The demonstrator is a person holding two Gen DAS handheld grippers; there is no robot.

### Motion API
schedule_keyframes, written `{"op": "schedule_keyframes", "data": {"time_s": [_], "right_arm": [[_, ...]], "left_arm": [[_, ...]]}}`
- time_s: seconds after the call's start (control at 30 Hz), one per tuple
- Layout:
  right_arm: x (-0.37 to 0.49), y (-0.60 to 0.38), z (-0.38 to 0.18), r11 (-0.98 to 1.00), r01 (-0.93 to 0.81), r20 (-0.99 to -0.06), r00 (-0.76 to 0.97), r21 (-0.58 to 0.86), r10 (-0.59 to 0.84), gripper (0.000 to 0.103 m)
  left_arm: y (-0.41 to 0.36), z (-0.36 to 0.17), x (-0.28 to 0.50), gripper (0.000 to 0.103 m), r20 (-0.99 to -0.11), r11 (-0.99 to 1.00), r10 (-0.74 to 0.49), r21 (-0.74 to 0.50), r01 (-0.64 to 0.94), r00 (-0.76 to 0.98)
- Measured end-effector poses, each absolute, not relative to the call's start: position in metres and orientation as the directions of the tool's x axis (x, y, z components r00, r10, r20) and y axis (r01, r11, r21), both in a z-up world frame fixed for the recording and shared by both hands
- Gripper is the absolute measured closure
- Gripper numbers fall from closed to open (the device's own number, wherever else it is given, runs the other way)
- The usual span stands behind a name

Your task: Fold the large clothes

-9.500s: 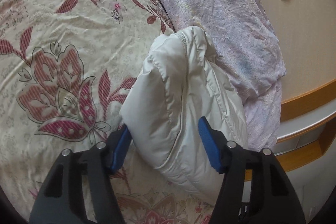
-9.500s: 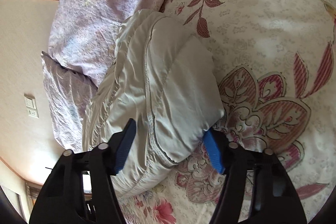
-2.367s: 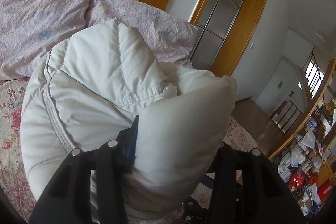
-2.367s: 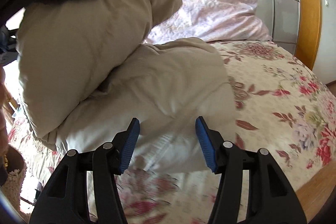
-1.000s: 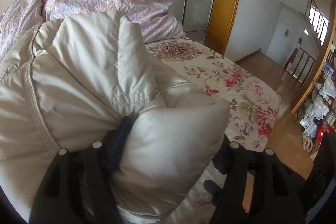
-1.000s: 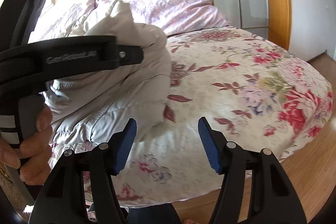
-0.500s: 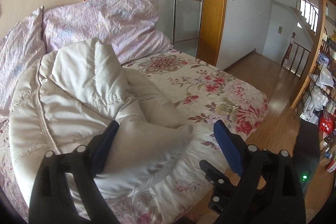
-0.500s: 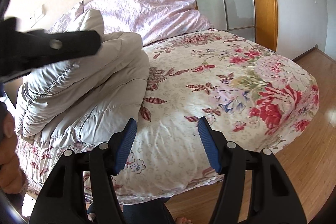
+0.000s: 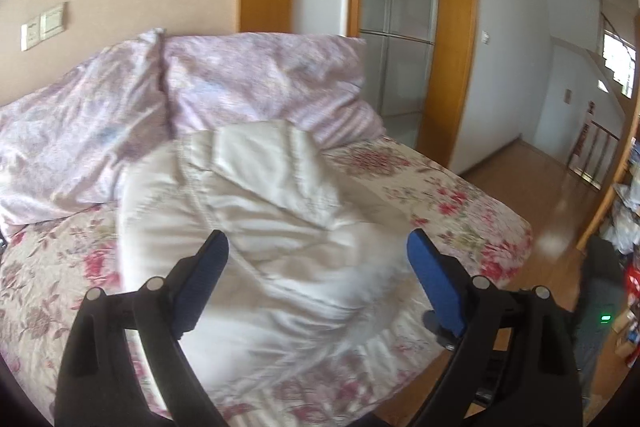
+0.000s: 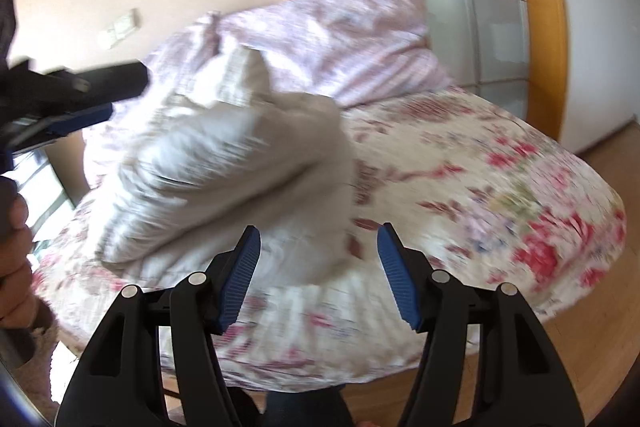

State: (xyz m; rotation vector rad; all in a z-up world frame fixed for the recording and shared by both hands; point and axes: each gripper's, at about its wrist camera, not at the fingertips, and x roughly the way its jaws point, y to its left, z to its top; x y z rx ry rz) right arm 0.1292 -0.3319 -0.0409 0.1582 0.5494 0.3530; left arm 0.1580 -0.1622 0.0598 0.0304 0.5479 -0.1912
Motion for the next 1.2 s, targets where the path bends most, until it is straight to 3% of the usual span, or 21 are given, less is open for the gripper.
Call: {"op": "schedule_keyframes", "data": {"time_s": [0.27, 0.47, 0.63, 0.8, 1.2], "right_arm": [[0.139, -0.275, 0.016, 0.861, -0.458, -0.424, 0.75, 0.22, 0.508, 0.04], [0.177, -0.227, 0.049, 0.841, -0.511, -0.445, 0.721, 0.179, 0.532, 0.041], [0.219, -0.201, 0.067, 0.847, -0.509, -0.484, 0.709, 0.153, 0.513, 0.041], [0.264, -0.195, 0.061, 0.871, -0.463, -0.568, 0.677, 0.165, 0.468, 0.041], [0.3, -0.215, 0.016, 0.924, -0.343, -0.652, 0.664, 0.169, 0.366, 0.041]], "left_arm": [[-0.074, 0.06, 0.17, 0.012, -0.531, 0.999, 0.009, -0.027, -0.028, 0.847], [-0.031, 0.051, 0.187, 0.012, -0.574, 0.992, 0.028, -0.082, -0.091, 0.818], [-0.028, 0.039, 0.209, 0.012, -0.601, 0.994, 0.043, -0.056, -0.096, 0.798], [-0.025, 0.032, 0.229, 0.012, -0.62, 0.994, 0.039, -0.056, -0.094, 0.784], [-0.055, 0.008, 0.265, 0.013, -0.649, 0.999, -0.032, -0.042, 0.006, 0.76]]}}
